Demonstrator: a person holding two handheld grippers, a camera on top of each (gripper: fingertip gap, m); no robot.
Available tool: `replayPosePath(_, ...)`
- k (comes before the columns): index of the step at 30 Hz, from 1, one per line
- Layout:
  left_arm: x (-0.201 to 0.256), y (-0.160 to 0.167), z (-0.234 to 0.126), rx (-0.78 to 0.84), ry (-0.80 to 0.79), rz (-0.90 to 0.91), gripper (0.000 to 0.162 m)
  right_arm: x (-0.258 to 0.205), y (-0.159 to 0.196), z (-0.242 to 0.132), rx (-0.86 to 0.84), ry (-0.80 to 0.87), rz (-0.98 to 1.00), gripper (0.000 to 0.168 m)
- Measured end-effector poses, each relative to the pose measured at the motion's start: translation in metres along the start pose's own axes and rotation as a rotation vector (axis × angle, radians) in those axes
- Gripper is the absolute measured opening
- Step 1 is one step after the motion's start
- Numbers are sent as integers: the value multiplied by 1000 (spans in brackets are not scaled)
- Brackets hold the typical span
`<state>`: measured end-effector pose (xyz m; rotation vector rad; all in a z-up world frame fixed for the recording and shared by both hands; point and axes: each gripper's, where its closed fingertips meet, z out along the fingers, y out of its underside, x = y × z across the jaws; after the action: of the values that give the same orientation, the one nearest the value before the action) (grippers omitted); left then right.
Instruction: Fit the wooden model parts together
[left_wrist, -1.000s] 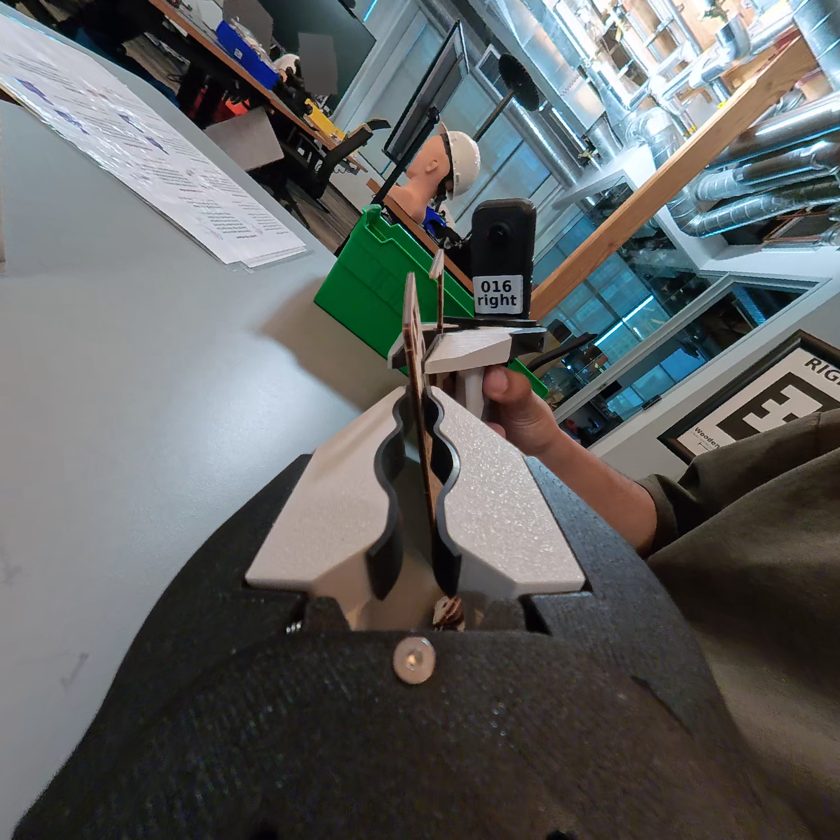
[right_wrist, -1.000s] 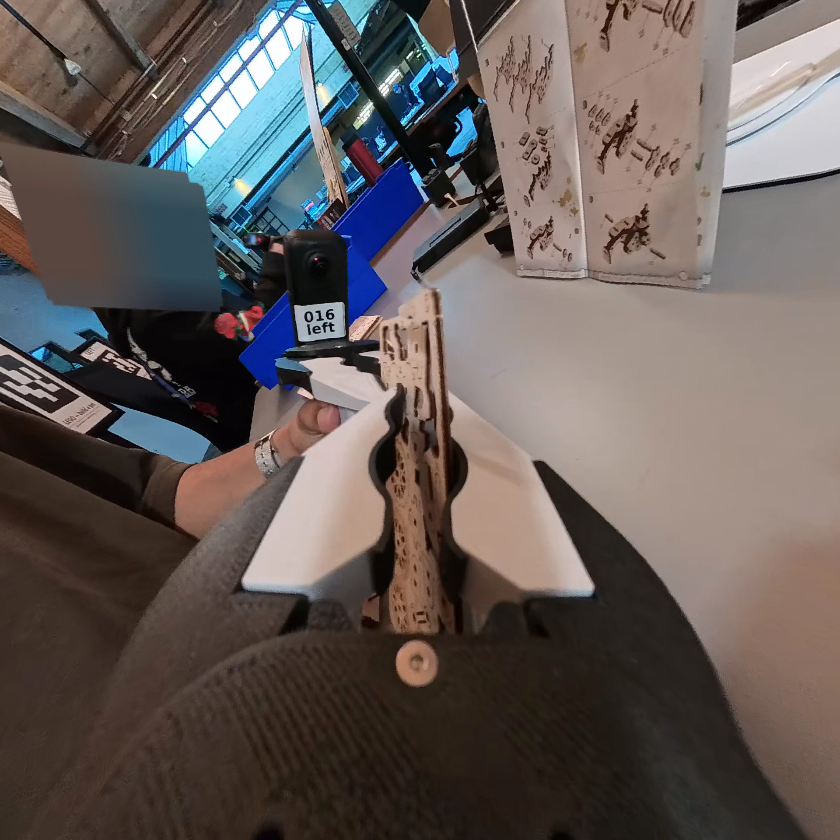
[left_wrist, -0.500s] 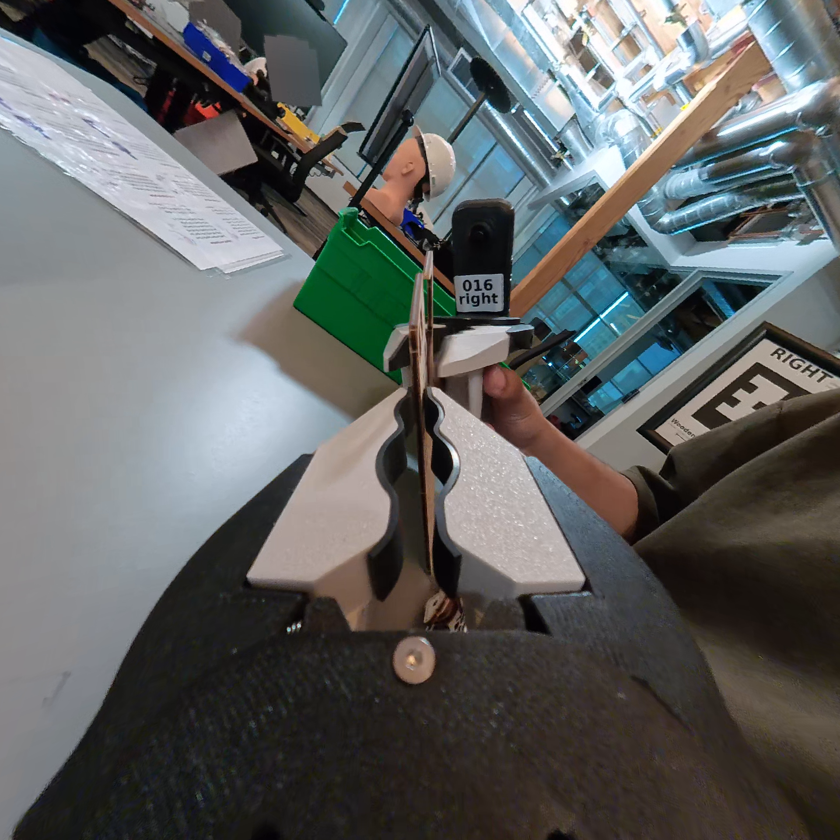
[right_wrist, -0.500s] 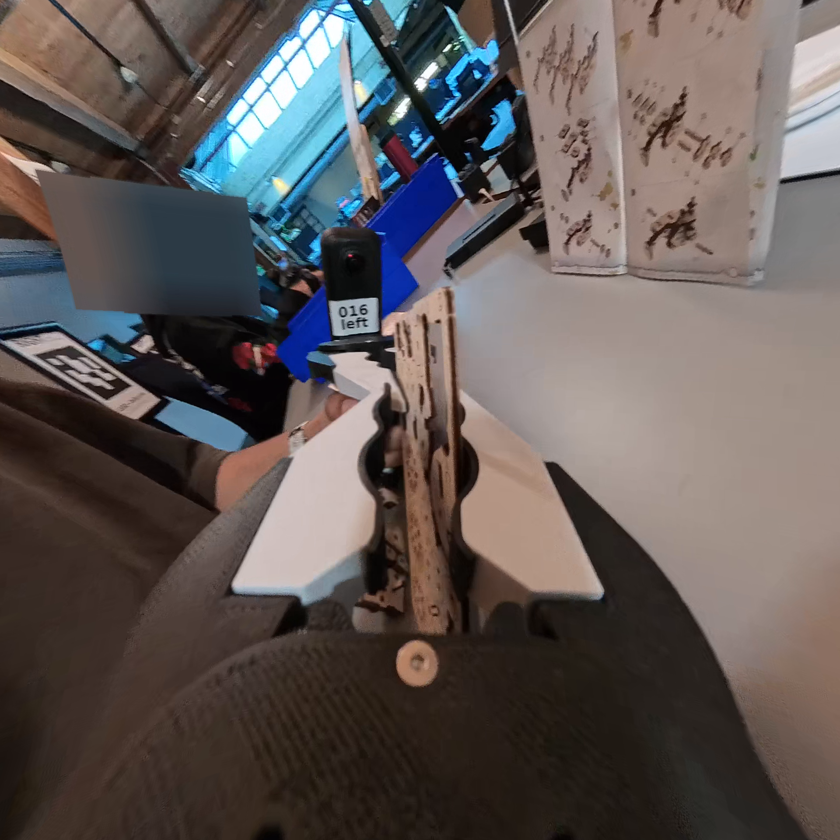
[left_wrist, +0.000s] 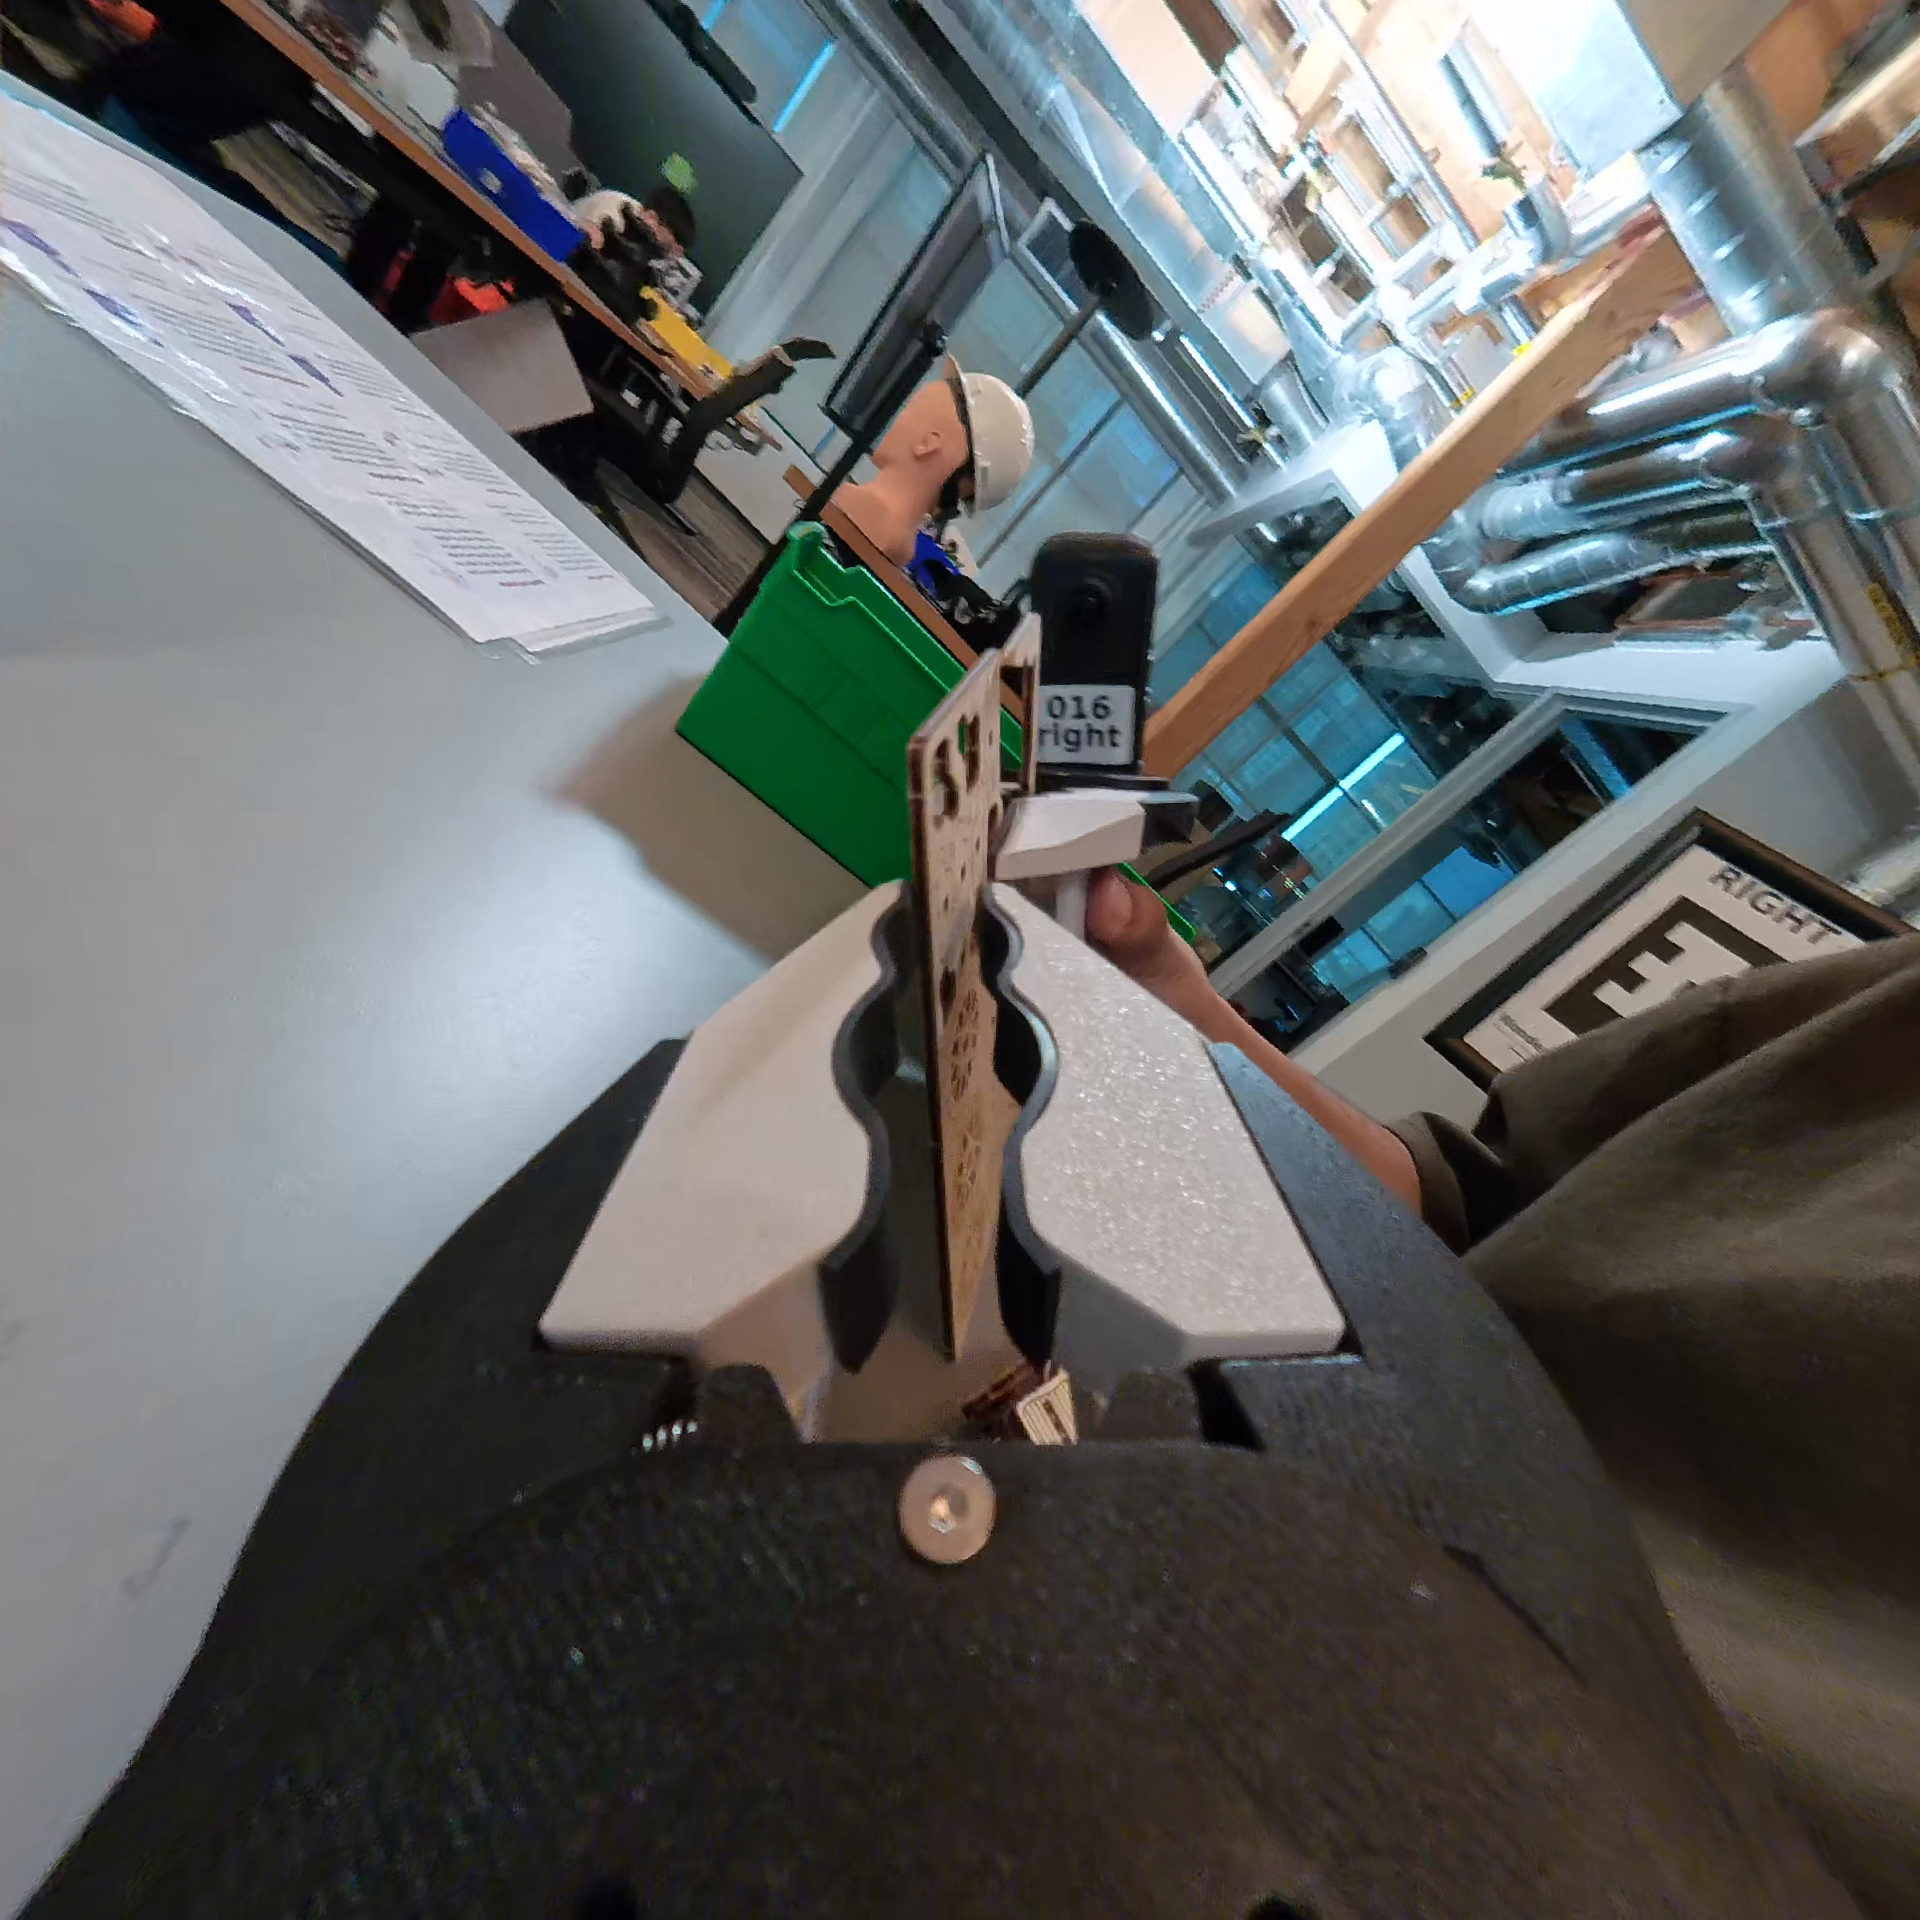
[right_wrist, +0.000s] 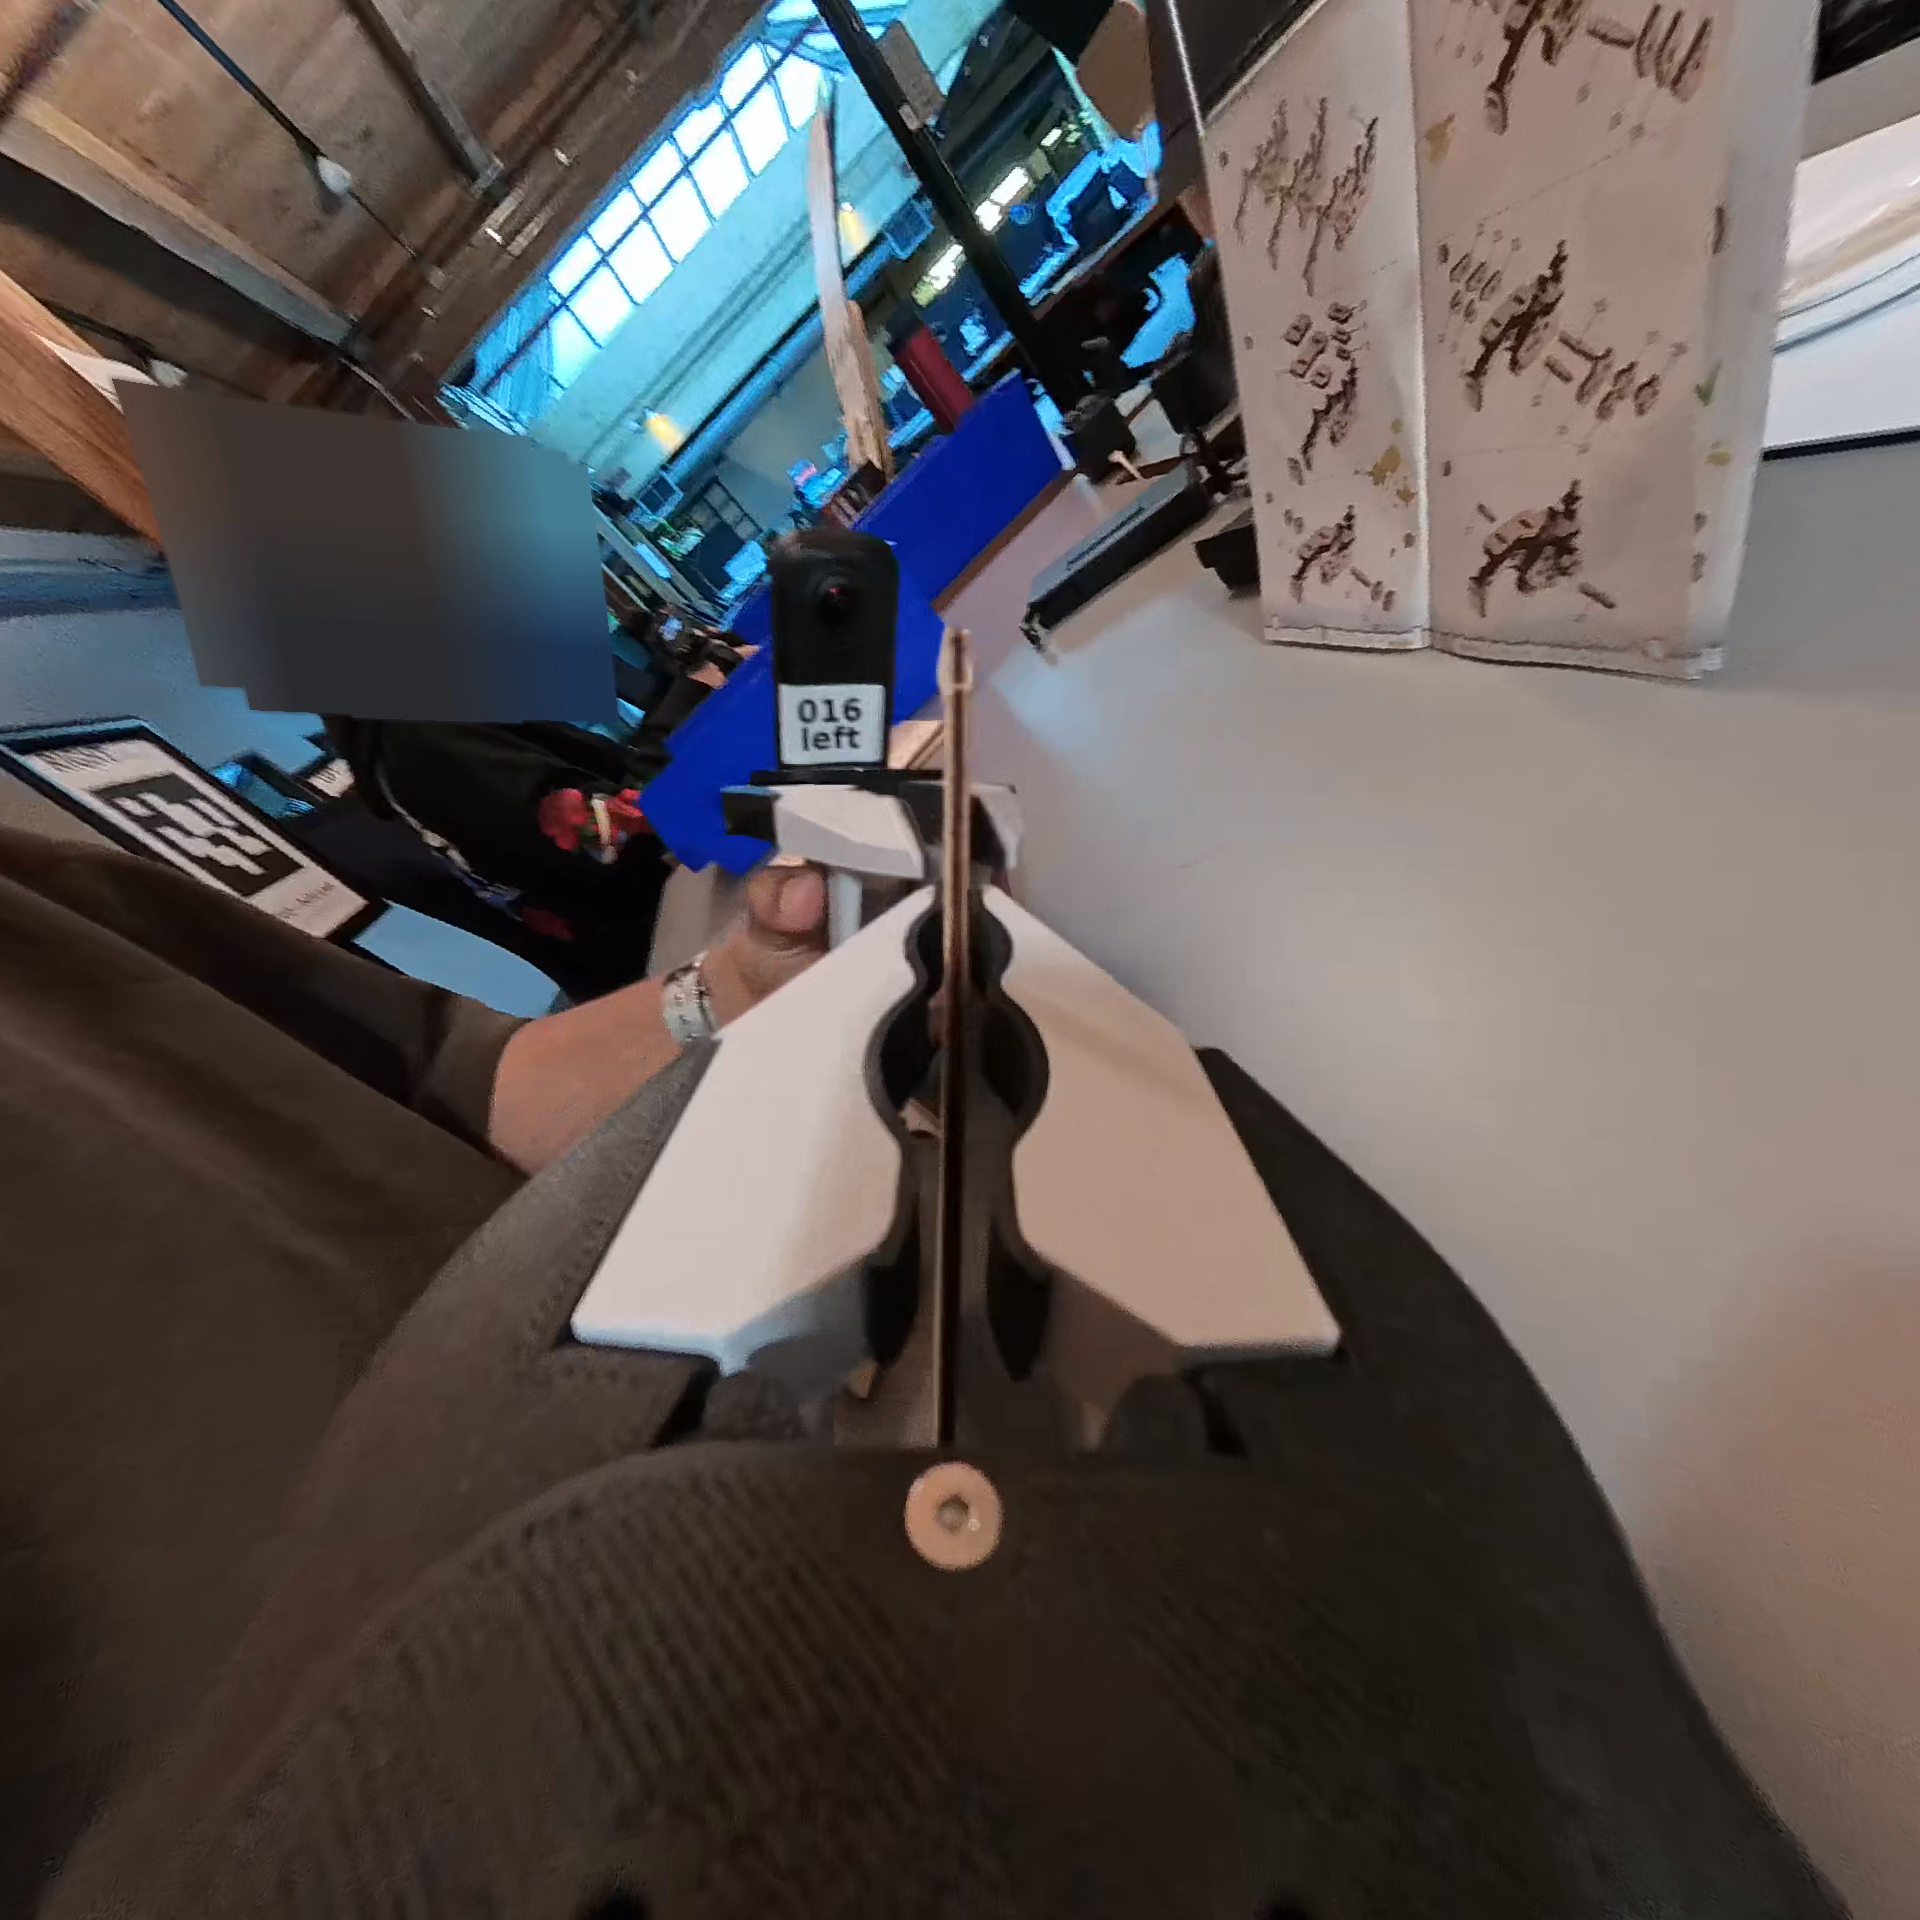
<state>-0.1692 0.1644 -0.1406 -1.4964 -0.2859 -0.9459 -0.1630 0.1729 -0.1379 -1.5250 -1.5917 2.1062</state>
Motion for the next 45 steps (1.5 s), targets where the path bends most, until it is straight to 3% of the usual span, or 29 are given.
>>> replayPosePath(3, -9, -7, -2, 52, -78, 15, 29, 1, 0, 2, 3, 41, -40, 1)
replayPosePath(5, -12, -8, -2, 65, -112, 35, 24, 1, -2, 3, 21, 66, -54, 0)
replayPosePath(11, -18, -7, 0, 57, -170, 53, 33, 3, -4, 5, 30, 114, -93, 1)
replayPosePath(17, -15, -10, 2, 93, -130, 12, 29, 2, -4, 9, 28, 116, -109, 1)
replayPosePath(19, -11, -10, 5, 95, -113, 19, 18, 4, -2, 11, 22, 128, -122, 2)
replayPosePath(37, -7, -17, 1, 160, -78, 19, 12, 2, -5, 12, 59, 79, -170, 2)
replayPosePath(40, -4, -16, 2, 157, -55, 17, 5, 4, -6, 11, 78, 72, -153, 6)
replayPosePath(42, -2, -15, 3, 146, -47, 27, 1, 8, -11, 10, 112, 83, -126, 17)
replayPosePath(45, 1, -14, 3, 144, -29, 37, 0, 6, -11, 9, 110, 35, -81, 7)
